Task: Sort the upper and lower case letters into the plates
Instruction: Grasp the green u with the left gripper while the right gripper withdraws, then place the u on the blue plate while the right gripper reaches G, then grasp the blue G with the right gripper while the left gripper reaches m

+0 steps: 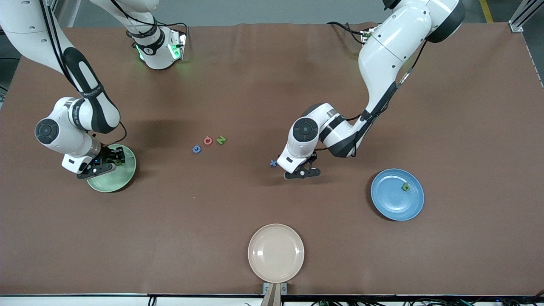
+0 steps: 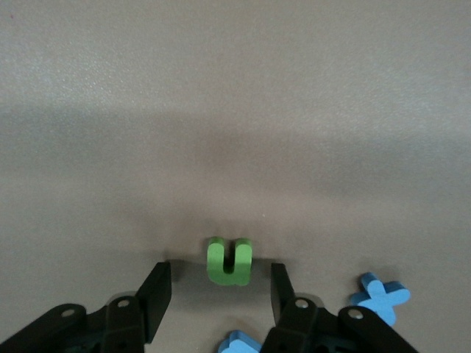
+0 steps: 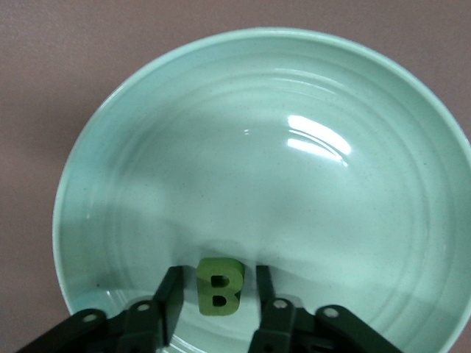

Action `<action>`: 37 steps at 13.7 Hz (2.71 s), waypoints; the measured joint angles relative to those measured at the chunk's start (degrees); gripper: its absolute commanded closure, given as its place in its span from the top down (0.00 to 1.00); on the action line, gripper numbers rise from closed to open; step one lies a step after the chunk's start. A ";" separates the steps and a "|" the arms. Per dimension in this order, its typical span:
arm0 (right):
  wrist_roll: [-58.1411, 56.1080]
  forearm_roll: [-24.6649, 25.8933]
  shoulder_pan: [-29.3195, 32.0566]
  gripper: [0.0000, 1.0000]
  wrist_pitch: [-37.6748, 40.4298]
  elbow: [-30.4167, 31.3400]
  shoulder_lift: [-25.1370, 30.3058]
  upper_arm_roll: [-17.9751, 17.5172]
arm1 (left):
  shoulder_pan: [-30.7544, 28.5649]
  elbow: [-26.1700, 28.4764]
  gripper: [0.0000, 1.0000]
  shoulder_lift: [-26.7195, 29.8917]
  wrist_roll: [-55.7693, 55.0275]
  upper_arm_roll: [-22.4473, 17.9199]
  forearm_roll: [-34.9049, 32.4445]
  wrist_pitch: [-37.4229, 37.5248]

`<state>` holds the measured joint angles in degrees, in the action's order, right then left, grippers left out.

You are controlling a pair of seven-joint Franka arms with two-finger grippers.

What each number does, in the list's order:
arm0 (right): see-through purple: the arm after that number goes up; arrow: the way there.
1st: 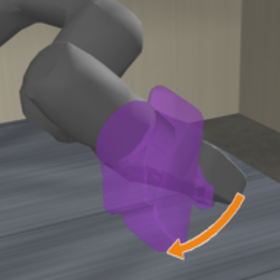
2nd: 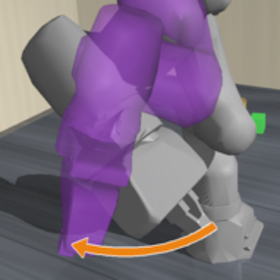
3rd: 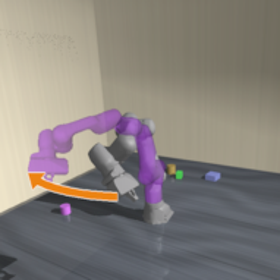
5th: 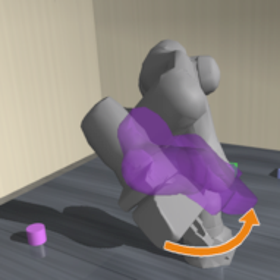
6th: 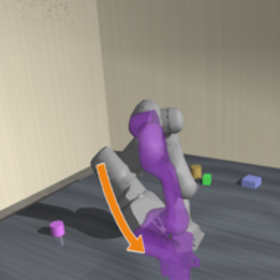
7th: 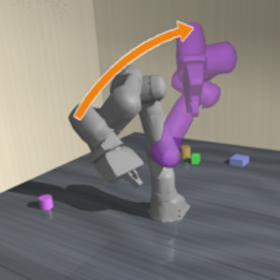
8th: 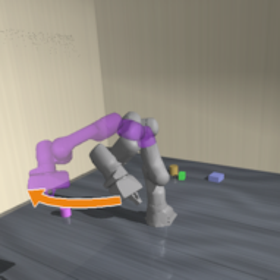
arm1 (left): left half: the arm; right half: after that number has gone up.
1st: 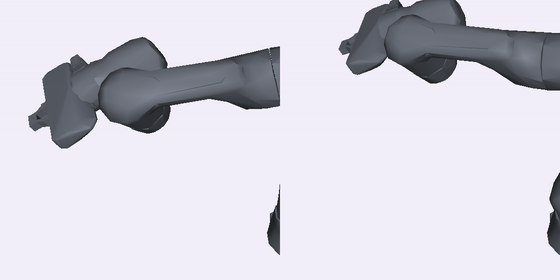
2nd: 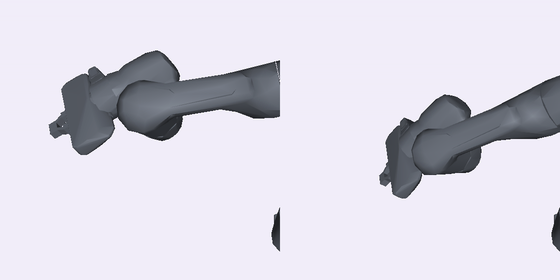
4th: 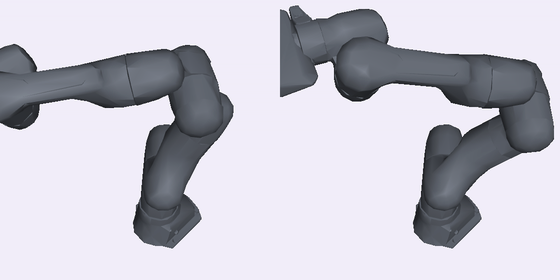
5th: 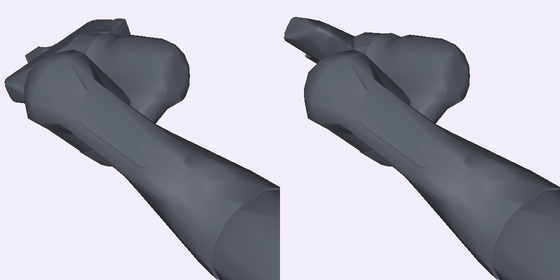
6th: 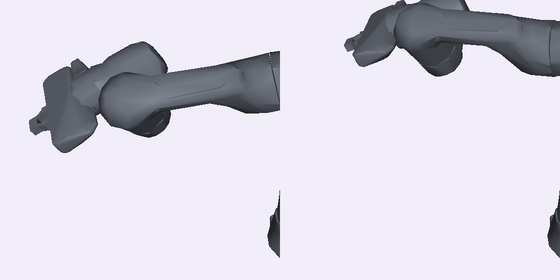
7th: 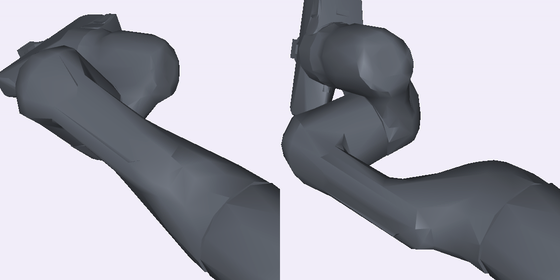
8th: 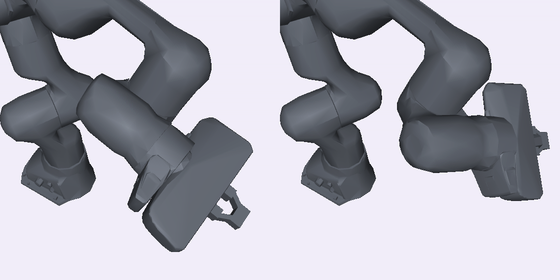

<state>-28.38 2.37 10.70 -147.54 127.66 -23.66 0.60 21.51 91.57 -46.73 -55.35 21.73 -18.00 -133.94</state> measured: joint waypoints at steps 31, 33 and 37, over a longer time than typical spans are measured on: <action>72.16 -11.27 -32.46 0.61 2.84 0.47 0.41 -1.54 | -26.58 1.95 1.00 8.34 6.74 -0.45 -4.94 11.76; 72.16 -11.27 -32.51 0.54 2.84 0.49 0.25 -1.53 | -26.31 1.87 1.00 8.35 -0.20 4.40 -4.93 11.76; 72.16 -11.25 -32.60 0.48 2.65 0.46 0.07 -1.52 | -20.86 3.04 1.00 8.29 -16.79 11.53 -4.93 11.85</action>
<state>43.78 -8.88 -21.90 -144.89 128.12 -23.58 -0.91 0.65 94.61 -38.44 -72.14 33.26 -22.93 -122.09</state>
